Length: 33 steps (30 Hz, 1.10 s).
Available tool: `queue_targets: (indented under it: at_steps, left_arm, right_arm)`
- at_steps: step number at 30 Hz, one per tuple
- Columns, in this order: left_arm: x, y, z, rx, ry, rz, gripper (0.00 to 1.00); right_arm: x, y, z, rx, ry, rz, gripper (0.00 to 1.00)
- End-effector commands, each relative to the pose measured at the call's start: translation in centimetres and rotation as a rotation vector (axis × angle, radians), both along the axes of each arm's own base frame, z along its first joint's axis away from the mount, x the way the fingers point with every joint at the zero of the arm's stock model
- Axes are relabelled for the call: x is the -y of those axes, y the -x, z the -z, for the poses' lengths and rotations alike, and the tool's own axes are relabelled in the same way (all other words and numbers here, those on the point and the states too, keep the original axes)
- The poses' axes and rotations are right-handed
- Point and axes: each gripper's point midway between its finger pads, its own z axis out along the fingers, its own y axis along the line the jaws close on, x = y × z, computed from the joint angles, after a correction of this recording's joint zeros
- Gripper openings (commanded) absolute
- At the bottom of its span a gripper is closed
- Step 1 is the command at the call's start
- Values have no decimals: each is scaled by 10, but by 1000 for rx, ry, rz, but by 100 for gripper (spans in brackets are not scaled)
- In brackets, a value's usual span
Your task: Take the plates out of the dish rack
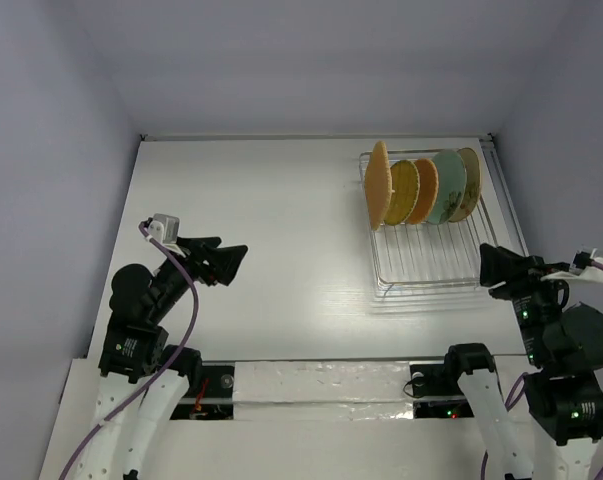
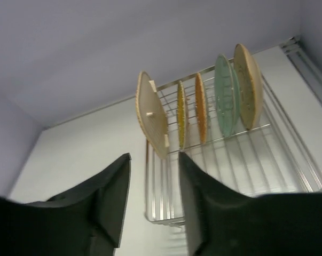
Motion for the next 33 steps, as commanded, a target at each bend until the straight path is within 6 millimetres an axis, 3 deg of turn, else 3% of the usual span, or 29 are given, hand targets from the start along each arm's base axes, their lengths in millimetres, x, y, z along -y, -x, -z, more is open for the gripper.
queue_targets:
  at_steps: [1,2,5,10,11,14,18,19,22,23,24,25,26,27,28,29,32,33]
  left_arm:
    - [-3,1,-19,73,3,-16,74]
    - [-4,2,-18,74,6,-21,72]
    - [-5,5,-21,93,17,-26,63]
    - [-6,8,-21,110,39,-31,41]
    - [-6,8,-21,106,43,-34,28]
    - [-10,2,-15,74,38,-65,4]
    - [-14,-2,-12,55,45,-96,0]
    - [-14,-2,-11,53,44,-99,0]
    - [-14,-3,-10,47,45,-97,2]
    - [-14,-3,-10,48,45,-96,4]
    - [-12,-3,-10,46,46,-90,10]
    - [-12,-3,-9,47,47,-90,12]
    - [-12,-3,-8,43,47,-87,14]
    - [-12,-3,-8,41,48,-85,19]
    - [-12,-3,-8,42,48,-86,21]
    - [-12,-4,-7,37,48,-87,24]
    - [-12,-3,-8,41,51,-90,35]
    - [-12,-3,-8,42,53,-90,38]
  right_arm:
    - [-6,-3,-14,14,30,-36,42]
    - [-12,-6,-13,0,33,-72,18]
    - [-20,-22,-7,-47,31,-110,0]
    - [-40,-44,-24,-31,8,-214,0]
    - [-42,-47,-30,-28,5,-222,0]
    - [-45,-68,-34,-44,-10,-230,0]
    - [-43,-105,-38,-67,-16,-184,0]
    - [-43,-124,-27,-124,-12,-161,0]
    - [-45,-159,-20,-187,41,-71,47]
    - [-51,-167,-18,-207,61,-73,69]
    - [-53,-174,-28,-197,92,-62,77]
    - [-60,-183,-24,-222,113,-72,82]
    - [-76,-203,-4,-294,152,-101,84]
    - [-80,-212,3,-323,185,-100,85]
    - [-82,-221,-1,-323,191,-94,85]
    - [-92,-237,19,-381,221,-106,85]
    - [-96,-259,28,-410,249,-90,80]
    - [-103,-269,44,-450,274,-103,78]
